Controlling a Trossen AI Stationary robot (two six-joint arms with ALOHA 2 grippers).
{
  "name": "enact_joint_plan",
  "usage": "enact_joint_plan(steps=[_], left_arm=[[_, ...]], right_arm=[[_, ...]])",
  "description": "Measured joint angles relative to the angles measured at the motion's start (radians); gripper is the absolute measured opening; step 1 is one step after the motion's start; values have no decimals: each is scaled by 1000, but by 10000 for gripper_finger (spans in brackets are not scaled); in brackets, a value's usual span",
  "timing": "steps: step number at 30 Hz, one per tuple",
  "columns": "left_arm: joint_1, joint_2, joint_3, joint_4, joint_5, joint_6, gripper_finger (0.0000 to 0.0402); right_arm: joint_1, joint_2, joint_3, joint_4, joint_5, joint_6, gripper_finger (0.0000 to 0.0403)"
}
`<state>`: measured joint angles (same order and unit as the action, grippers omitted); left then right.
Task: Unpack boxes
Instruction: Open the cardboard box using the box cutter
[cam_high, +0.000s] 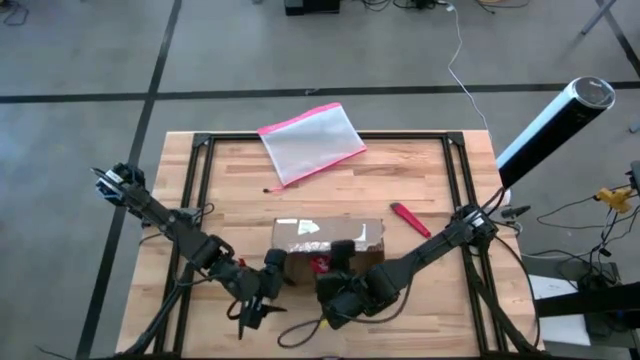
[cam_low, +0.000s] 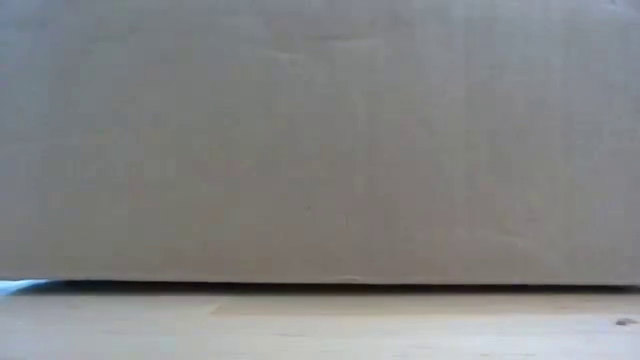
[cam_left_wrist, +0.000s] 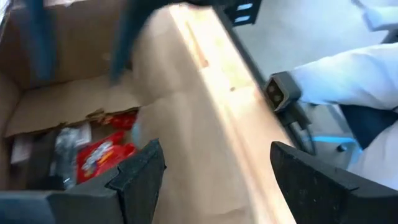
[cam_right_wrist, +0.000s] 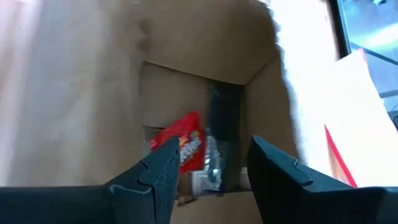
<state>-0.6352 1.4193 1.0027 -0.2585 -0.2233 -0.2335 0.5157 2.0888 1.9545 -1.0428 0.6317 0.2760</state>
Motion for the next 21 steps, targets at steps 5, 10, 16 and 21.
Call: enact_joint_plan(steps=[5, 10, 16, 21], left_arm=[[-28, 25, 0, 20, 1, -22, 275], [-41, 68, 0, 49, 0, -45, 275], [-40, 125, 0, 60, -2, -72, 275], [-40, 166, -1, 62, -2, -95, 275]], right_arm=[[-44, 0, 0, 0, 11, -27, 145], [-69, 0, 0, 0, 74, -64, 140], [-80, -2, 0, 0, 147, -87, 148], [-87, -4, 0, 0, 165, -96, 156]])
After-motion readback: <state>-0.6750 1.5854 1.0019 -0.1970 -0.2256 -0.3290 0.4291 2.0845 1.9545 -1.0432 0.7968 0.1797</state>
